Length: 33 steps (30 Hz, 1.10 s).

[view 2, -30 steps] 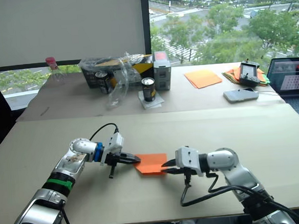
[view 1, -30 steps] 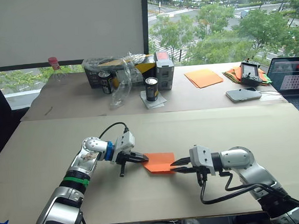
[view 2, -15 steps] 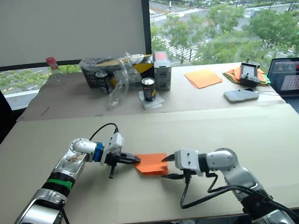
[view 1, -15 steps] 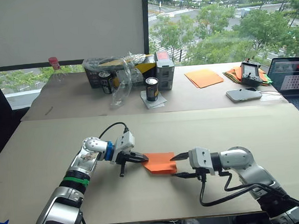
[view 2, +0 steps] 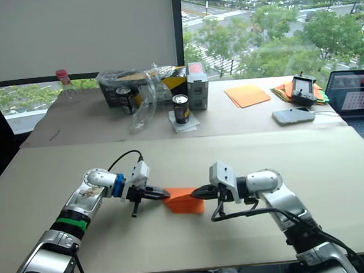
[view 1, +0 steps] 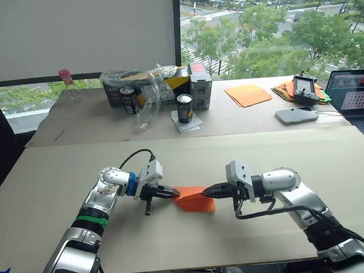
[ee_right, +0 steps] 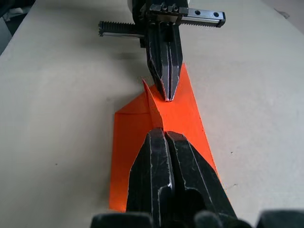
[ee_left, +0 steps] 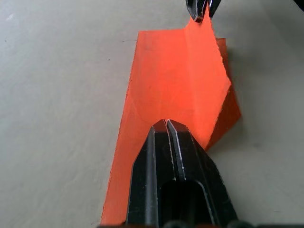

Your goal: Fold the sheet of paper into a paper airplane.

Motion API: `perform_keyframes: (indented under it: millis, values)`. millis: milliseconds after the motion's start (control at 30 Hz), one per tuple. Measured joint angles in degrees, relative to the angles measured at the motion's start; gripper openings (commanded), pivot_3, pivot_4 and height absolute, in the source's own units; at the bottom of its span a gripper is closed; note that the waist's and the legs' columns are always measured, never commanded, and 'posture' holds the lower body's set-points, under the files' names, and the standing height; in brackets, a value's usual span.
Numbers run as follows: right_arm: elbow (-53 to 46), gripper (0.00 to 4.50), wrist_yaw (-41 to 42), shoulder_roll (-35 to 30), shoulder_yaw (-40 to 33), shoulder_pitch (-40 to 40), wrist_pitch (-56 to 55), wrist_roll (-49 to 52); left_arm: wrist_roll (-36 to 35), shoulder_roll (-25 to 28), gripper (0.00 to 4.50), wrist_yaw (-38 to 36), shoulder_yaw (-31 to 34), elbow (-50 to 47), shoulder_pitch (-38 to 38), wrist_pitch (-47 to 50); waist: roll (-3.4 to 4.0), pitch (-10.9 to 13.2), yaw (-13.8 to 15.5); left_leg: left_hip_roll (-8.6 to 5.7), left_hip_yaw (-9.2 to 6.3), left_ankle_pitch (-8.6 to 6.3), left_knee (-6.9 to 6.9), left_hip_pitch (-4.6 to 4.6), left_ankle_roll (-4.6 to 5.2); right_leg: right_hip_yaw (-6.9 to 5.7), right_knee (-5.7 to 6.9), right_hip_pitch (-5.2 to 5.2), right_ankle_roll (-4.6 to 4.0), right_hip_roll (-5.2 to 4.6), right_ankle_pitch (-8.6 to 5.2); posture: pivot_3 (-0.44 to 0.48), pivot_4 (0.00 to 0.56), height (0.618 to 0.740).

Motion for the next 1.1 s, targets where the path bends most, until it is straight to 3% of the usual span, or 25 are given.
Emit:
perform_keyframes:
  millis: [400, 900, 1100]
  values:
    - [10.2, 0.02, 0.5, 2.8, -0.2, -6.5, 17.3, 2.7, 0.0, -0.1, 0.0, 0.9, 0.3, -1.0, 0.6, 0.6, 0.0, 0.0, 0.1, -0.02, 0.0, 0.0, 0.0, -0.03, 0.0, 0.02, -0.01, -0.03, -0.01, -0.04, 0.0, 0.0, 0.15, 0.67]
    - [18.4, 0.02, 2.3, 4.8, 1.8, -11.2, 12.2, -2.2, -0.7, 0.0, 0.0, 2.8, 2.4, -4.0, 2.9, 3.5, 0.01, 0.0, -0.1, -0.05, -0.02, 0.01, 0.0, -0.04, -0.02, 0.01, 0.01, -0.05, 0.0, -0.06, 0.01, 0.0, 0.15, 0.67]
    - [19.9, 0.02, 2.9, 5.6, 1.8, -11.9, 11.0, -2.9, -6.9, -0.3, 0.0, 5.4, 8.1, -6.5, 2.6, 13.2, 0.01, 0.0, -0.9, -0.05, -0.08, 0.01, -0.01, -0.06, -0.02, -0.03, 0.03, -0.08, 0.0, -0.06, 0.01, 0.0, 0.15, 0.67]
